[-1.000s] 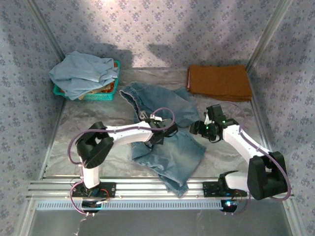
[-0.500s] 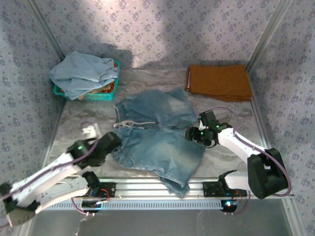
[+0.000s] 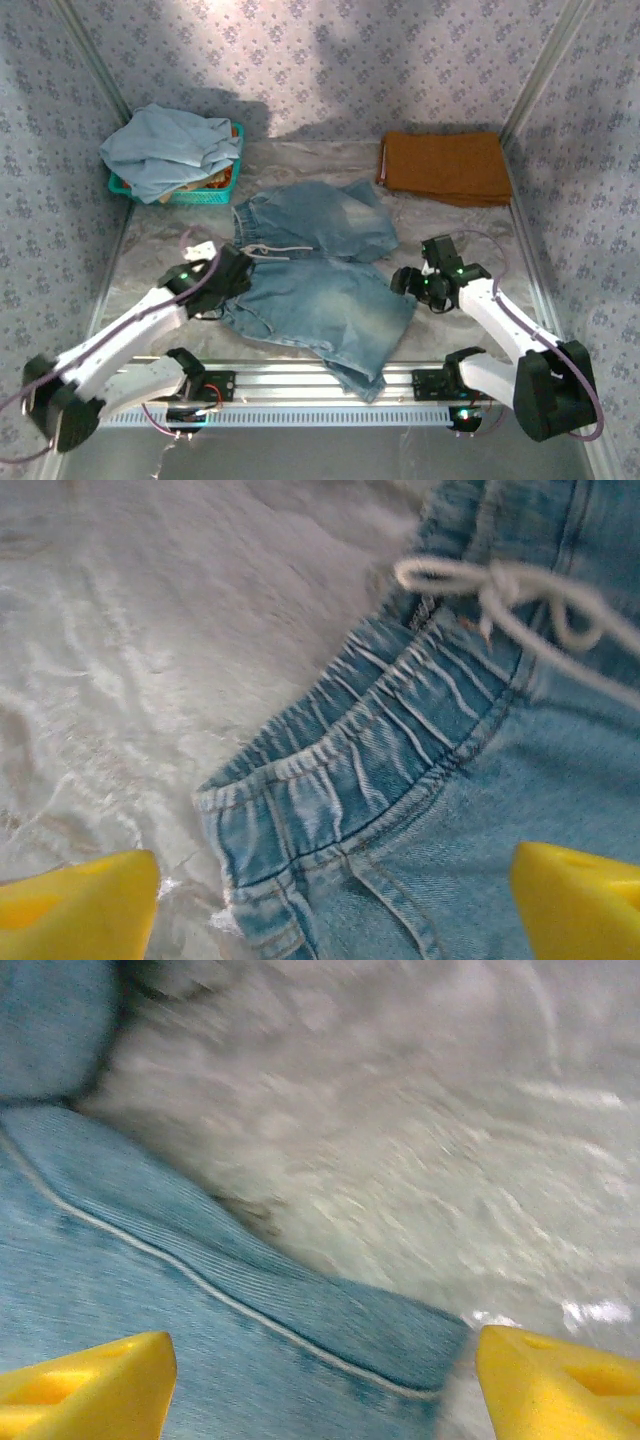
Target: Fold and stack the trousers
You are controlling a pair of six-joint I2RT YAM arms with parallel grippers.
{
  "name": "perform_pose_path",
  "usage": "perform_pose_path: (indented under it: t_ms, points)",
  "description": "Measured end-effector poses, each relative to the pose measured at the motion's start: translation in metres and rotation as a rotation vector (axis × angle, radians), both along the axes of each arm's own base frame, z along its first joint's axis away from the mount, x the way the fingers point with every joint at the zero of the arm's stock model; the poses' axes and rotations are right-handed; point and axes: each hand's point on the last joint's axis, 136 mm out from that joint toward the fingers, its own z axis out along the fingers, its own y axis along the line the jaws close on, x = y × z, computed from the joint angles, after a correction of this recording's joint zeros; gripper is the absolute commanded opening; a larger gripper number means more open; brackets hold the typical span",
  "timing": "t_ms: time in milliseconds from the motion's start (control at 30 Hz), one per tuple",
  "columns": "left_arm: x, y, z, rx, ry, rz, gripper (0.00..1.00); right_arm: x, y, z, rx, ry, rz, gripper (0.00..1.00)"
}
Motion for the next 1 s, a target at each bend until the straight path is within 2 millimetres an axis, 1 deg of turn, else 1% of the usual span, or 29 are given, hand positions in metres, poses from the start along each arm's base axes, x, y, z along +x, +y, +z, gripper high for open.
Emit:
perform_pose_path:
  t_ms: [67, 133, 200, 233, 267, 300, 333, 367, 433, 467, 500, 567, 633, 700, 767, 833, 900, 933, 967, 1000]
  points:
    - [0.008, -0.006, -0.014, 0.025, 0.034, -0.012, 1.0, -0.01, 0.0, -0.011, 0.008, 0.042, -0.001, 0.79]
    - [0.015, -0.005, -0.028, 0.041, 0.059, -0.003, 0.99, -0.019, 0.002, -0.02, 0.023, 0.087, 0.003, 0.74]
    - [0.02, -0.002, -0.049, 0.036, 0.092, 0.013, 0.93, -0.022, 0.003, -0.026, 0.028, 0.115, 0.002, 0.59]
    - [0.021, 0.0, -0.058, 0.034, 0.111, 0.021, 0.86, -0.021, 0.002, -0.027, 0.029, 0.121, -0.011, 0.46]
    - [0.02, 0.002, -0.069, 0.032, 0.135, 0.024, 0.74, -0.022, 0.0, -0.028, 0.025, 0.125, -0.016, 0.28]
    - [0.02, 0.003, -0.08, 0.023, 0.153, 0.026, 0.6, -0.022, 0.001, -0.028, 0.034, 0.129, -0.02, 0.14]
    - [0.02, 0.003, -0.086, 0.014, 0.16, 0.024, 0.46, -0.021, 0.004, -0.027, 0.051, 0.127, -0.011, 0.05]
    - [0.019, 0.001, -0.09, 0.006, 0.165, 0.016, 0.33, -0.021, 0.009, -0.026, 0.069, 0.122, 0.002, 0.0]
    - [0.022, -0.002, -0.092, -0.004, 0.159, 0.001, 0.15, -0.019, 0.014, -0.019, 0.087, 0.105, 0.016, 0.0]
    - [0.025, -0.004, -0.091, -0.007, 0.15, -0.007, 0.06, -0.017, 0.017, -0.011, 0.094, 0.085, 0.025, 0.0]
    - [0.027, -0.004, -0.09, -0.006, 0.147, -0.019, 0.0, -0.013, 0.021, -0.001, 0.1, 0.06, 0.04, 0.0]
    - [0.029, -0.002, -0.089, -0.003, 0.147, -0.024, 0.0, -0.001, 0.035, 0.024, 0.11, -0.001, 0.085, 0.0]
    - [0.031, 0.001, -0.089, 0.001, 0.147, -0.022, 0.0, 0.013, 0.061, 0.056, 0.127, -0.073, 0.156, 0.0]
    - [0.034, 0.003, -0.089, 0.006, 0.151, -0.023, 0.0, 0.024, 0.099, 0.085, 0.149, -0.129, 0.251, 0.0]
    - [0.037, 0.003, -0.089, 0.014, 0.155, -0.03, 0.0, 0.03, 0.138, 0.101, 0.166, -0.157, 0.337, 0.0]
    - [0.04, 0.004, -0.088, 0.019, 0.157, -0.032, 0.0, 0.032, 0.18, 0.108, 0.174, -0.16, 0.416, 0.0]
    - [0.044, 0.005, -0.086, 0.021, 0.153, -0.028, 0.0, 0.036, 0.226, 0.109, 0.176, -0.152, 0.488, 0.0]
    - [0.045, 0.006, -0.085, 0.02, 0.149, -0.023, 0.0, 0.038, 0.245, 0.109, 0.18, -0.15, 0.512, 0.0]
    - [0.047, 0.008, -0.085, 0.02, 0.147, -0.017, 0.0, 0.042, 0.268, 0.109, 0.186, -0.151, 0.536, 0.02]
    - [0.047, 0.01, -0.085, 0.021, 0.145, -0.009, 0.0, 0.045, 0.288, 0.108, 0.193, -0.15, 0.555, 0.17]
